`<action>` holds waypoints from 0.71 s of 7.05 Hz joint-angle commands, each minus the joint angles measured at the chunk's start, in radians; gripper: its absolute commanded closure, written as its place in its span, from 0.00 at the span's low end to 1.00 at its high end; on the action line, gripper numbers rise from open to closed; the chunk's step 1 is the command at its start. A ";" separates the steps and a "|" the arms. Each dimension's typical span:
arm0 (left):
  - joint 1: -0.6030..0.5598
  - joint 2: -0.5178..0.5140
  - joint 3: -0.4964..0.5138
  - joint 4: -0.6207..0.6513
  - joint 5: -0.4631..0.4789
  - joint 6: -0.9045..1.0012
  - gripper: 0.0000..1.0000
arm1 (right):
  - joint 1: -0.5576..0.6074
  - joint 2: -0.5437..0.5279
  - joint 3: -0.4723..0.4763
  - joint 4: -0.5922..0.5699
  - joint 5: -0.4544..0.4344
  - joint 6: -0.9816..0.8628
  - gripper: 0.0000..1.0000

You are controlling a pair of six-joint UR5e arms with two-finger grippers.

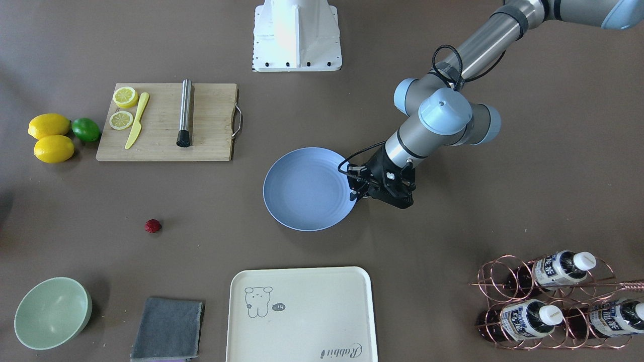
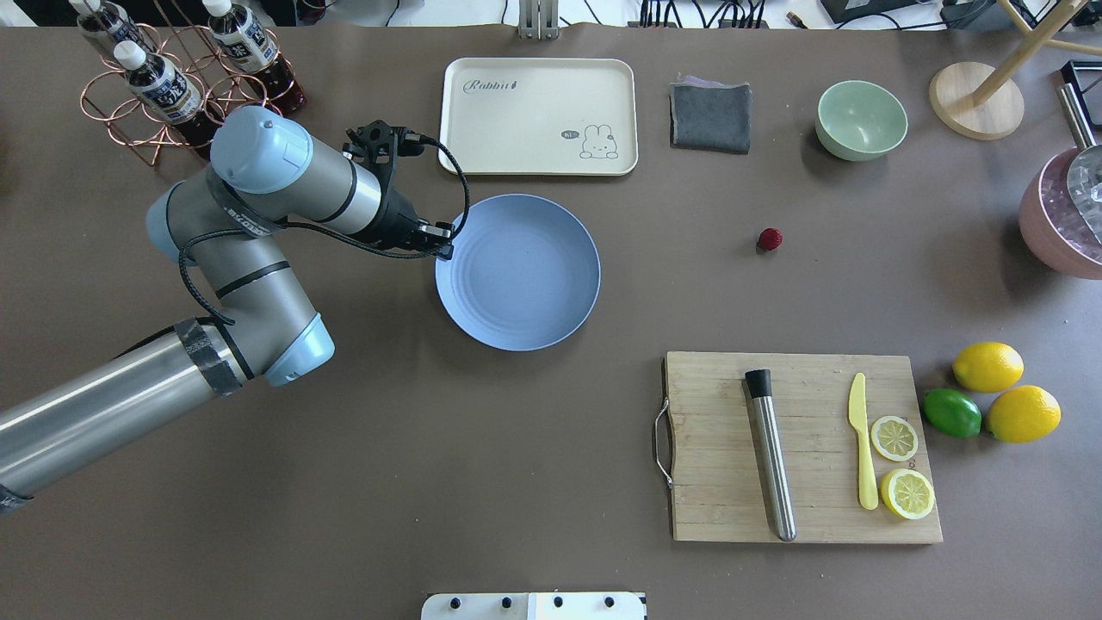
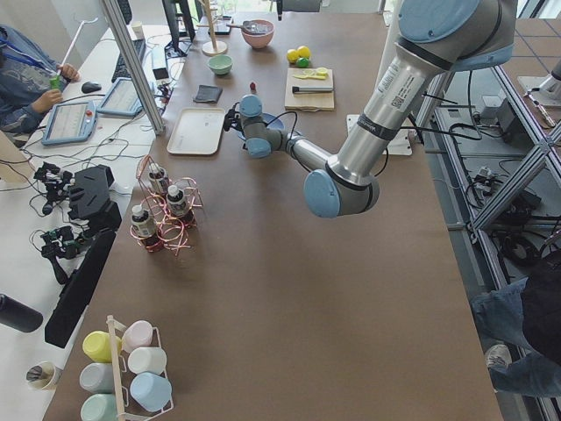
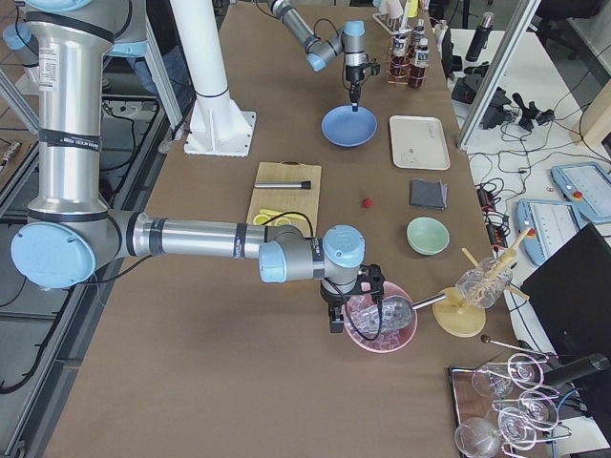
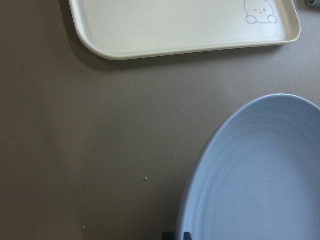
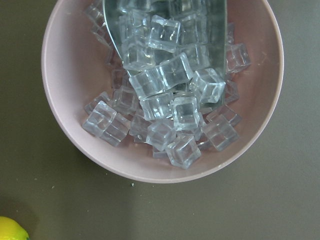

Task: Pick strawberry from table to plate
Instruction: 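Push the light blue plate with the left gripper toward the table center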

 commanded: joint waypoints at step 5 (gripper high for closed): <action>0.040 -0.022 0.017 -0.003 0.033 0.000 0.46 | 0.000 0.000 0.000 0.000 0.000 0.000 0.00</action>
